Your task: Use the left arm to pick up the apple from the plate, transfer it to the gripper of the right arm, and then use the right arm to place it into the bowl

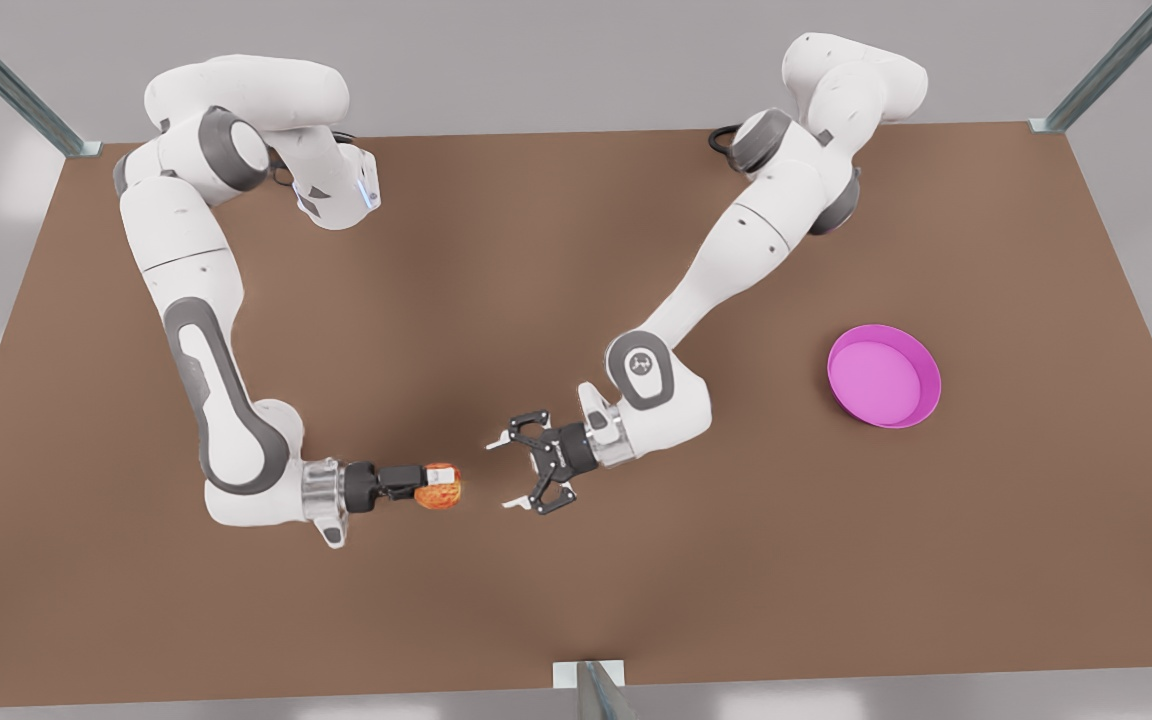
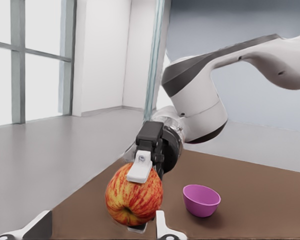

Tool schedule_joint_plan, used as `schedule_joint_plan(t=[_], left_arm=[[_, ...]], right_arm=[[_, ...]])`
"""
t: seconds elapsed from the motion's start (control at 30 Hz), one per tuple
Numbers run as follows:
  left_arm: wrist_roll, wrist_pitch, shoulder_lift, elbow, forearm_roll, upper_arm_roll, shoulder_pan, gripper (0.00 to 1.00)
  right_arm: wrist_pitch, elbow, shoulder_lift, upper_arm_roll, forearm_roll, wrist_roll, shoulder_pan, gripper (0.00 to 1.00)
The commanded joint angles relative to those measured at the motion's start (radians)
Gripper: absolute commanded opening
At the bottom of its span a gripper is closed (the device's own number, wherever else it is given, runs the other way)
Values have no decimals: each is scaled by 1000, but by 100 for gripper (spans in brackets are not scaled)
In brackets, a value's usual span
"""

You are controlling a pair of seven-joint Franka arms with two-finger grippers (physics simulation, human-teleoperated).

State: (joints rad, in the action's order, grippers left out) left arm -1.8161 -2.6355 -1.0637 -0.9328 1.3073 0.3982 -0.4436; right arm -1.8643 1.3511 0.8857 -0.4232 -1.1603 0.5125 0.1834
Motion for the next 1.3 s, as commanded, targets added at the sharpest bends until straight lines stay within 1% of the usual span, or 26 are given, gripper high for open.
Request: schedule_joint_plan(t=[0.0,0.03,0.07,0.1,0.13,0.17,0.2,0.27,0.3,0.33,0.37,0.4,0.5,0.53,0.57,0.63,0.67,0.73,0.8,1.03,1.23,1.27], left_arm=[[819,253,125,-101,-543,-120,25,100],[1084,581,171,-93,-834,-134,80,100],[1100,764,249,-95,-1018,-148,129,100],[1234,983,326,-95,-1311,-163,149,100],[1454,1259,372,-95,-1559,-167,143,100],[1691,1416,380,-95,-1632,-165,141,100],[1741,1419,410,-95,-1636,-165,170,100],[1758,1396,505,-96,-1606,-162,296,100],[1770,1266,661,-239,-1510,-185,371,100],[1781,1165,800,-395,-1470,-263,367,100],[1775,1134,896,-477,-1416,-274,414,100],[1770,1114,950,-534,-1413,-275,427,100],[1778,1106,946,-521,-1418,-282,439,100],[1779,1106,947,-521,-1416,-311,431,100],[1808,1120,926,-492,-1419,-311,433,100],[1925,1117,890,-480,-1421,-306,427,100],[1954,1117,847,-429,-1419,-303,421,100],[1954,1112,818,-417,-1422,-306,422,100],[1956,1114,817,-417,-1419,-308,428,100],[1977,1120,817,-419,-1419,-309,425,100],[1980,1120,817,-420,-1419,-309,422,100],[1980,1120,817,-420,-1419,-309,424,100]], right_arm=[[34,-4,-5,-5,111,11,37,78],[76,-4,-5,-9,159,20,73,78],[80,-12,-5,-6,202,38,102,78],[82,-15,-7,-8,251,63,136,78],[103,-21,-5,-9,309,127,177,78],[128,-23,-7,-8,336,149,206,78],[155,-30,-7,-11,372,156,235,78],[211,-32,-7,-11,427,221,306,78],[238,-33,-7,-12,465,253,340,78],[266,-32,-8,-11,485,288,358,78],[290,-32,-8,-14,522,316,386,78],[301,-27,-14,-14,560,354,401,78],[353,-20,-39,-15,636,385,433,78],[353,-17,-51,-19,671,405,432,78],[352,-17,-68,-35,720,403,432,78],[349,-17,-80,-37,777,405,432,78],[336,-17,-80,-38,812,405,432,78],[307,-18,-83,-40,880,406,430,78],[252,-18,-85,-83,961,406,433,78],[82,39,-71,-78,1035,406,442,78],[80,66,-68,-78,1035,408,462,80],[80,66,-65,-78,1035,414,464,83]])
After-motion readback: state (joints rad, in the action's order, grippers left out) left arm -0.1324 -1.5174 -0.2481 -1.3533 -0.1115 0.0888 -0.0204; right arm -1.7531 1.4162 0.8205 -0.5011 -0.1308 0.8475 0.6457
